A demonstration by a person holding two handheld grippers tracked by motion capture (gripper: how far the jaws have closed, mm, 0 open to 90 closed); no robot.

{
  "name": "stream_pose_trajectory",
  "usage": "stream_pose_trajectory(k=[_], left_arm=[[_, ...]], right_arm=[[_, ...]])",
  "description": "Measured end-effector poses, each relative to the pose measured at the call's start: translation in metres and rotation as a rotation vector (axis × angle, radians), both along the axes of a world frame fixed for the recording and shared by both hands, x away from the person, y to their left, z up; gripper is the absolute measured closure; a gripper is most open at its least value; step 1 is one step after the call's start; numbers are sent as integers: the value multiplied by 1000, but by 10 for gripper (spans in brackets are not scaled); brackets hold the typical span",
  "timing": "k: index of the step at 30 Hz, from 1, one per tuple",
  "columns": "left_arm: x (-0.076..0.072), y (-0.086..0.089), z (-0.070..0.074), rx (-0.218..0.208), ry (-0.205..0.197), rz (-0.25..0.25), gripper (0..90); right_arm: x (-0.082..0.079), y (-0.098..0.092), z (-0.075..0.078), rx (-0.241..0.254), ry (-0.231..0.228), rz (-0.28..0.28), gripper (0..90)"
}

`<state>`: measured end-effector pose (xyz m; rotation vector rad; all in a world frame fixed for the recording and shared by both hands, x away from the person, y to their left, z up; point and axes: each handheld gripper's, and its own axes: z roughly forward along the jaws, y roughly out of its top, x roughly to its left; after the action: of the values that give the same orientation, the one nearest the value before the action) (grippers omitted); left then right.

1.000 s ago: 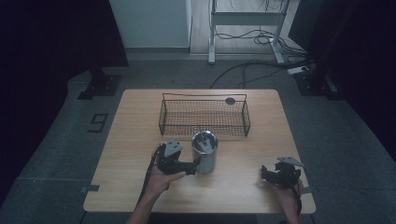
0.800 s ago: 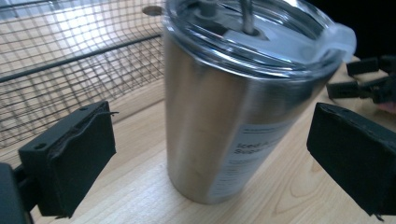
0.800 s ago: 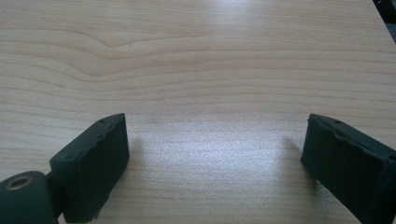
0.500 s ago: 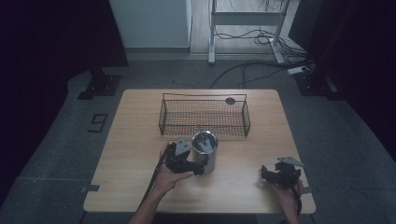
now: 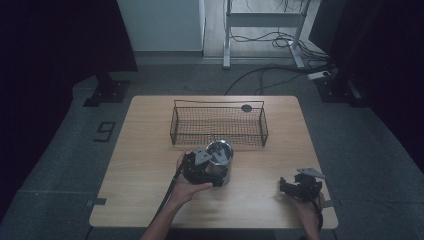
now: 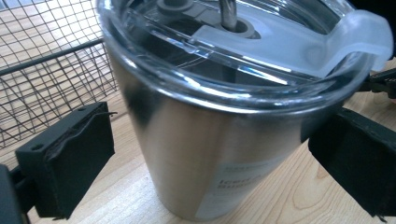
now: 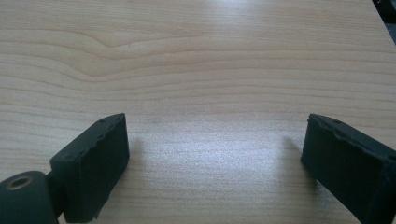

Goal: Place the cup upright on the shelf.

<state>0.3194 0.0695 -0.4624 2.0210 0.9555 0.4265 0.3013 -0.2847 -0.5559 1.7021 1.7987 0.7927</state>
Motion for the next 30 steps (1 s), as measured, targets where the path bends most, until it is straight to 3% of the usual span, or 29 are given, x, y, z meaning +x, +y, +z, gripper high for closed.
stream_pose_trajectory(k=[17, 26, 30], left_arm=[[11, -16, -2, 16, -6, 18, 0], [14, -24, -9, 55, -45, 27, 26], [16, -23, -10, 56, -39, 16, 31]], right_arm=[[0, 0, 0, -1, 0, -8, 69], [0, 0, 0, -3, 0, -16, 67], [0, 0, 0, -2, 0, -19, 67]])
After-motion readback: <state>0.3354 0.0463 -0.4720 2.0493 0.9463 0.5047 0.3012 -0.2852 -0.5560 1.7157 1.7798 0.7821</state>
